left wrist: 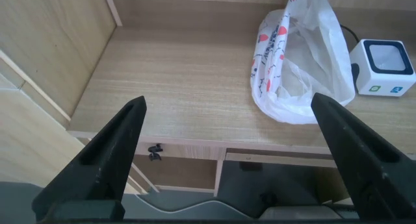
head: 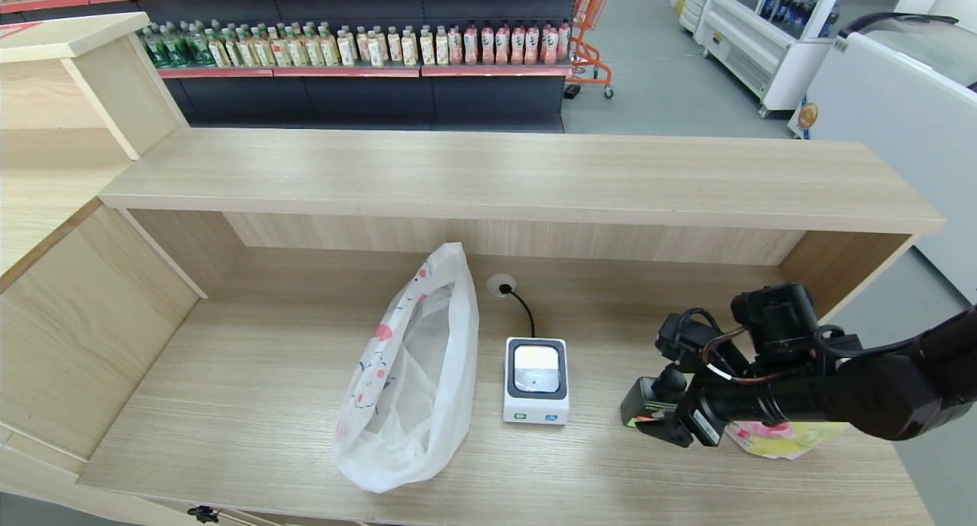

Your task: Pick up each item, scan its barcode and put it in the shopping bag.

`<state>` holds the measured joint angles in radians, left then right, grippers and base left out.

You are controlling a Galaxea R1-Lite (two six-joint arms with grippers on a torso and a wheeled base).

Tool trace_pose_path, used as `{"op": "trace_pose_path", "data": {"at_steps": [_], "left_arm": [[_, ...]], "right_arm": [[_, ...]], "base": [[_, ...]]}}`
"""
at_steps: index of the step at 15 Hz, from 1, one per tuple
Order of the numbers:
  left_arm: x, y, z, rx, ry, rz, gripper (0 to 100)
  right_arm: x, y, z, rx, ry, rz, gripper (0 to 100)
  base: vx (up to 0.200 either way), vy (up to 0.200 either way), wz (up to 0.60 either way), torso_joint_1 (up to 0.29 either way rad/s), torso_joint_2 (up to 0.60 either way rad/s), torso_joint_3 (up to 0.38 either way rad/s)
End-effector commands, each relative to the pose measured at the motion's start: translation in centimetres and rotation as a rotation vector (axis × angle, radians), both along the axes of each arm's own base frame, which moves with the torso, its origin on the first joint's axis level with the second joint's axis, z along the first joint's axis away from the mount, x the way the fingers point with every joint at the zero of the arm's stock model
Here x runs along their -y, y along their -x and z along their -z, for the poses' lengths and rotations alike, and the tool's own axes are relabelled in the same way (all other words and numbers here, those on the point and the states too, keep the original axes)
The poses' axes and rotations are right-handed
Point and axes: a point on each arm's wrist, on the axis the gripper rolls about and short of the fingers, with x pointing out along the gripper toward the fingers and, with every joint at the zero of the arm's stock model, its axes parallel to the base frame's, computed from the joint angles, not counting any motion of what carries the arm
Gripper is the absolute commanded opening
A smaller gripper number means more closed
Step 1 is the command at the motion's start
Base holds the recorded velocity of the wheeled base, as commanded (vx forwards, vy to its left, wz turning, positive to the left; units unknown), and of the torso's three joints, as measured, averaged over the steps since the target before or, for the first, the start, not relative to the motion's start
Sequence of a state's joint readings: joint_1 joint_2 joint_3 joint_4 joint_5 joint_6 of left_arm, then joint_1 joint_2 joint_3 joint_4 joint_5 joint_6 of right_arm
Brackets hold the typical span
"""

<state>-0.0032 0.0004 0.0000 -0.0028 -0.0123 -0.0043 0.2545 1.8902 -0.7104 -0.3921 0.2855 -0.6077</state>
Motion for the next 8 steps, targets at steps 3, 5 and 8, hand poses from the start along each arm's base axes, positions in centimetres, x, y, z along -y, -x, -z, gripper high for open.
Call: {"op": "trace_pose_path", "data": {"at_steps": [3,5,8], "left_arm": [[0.0,0.0,0.0,-0.001,0.000,0.000,100],[0.0,0.0,0.0,-0.001,0.000,0.001,100],[0.0,0.0,0.0,-0.001,0.000,0.000,100]], "right_arm": [[1.0,-1.6,0.9,-0.015,-0.062,-0.010,100],[1.0,-2.2,1.2,-0.027,-0.101,-0.041,100],[1.1,-2.6,1.6,-0.042,-0.138,-0.070,100]], "base": [[0.000,0.000,0.00,0.000,0.00,0.000],[0.000,0.000,0.00,0.000,0.00,0.000],[0.000,0.000,0.00,0.000,0.00,0.000]]}}
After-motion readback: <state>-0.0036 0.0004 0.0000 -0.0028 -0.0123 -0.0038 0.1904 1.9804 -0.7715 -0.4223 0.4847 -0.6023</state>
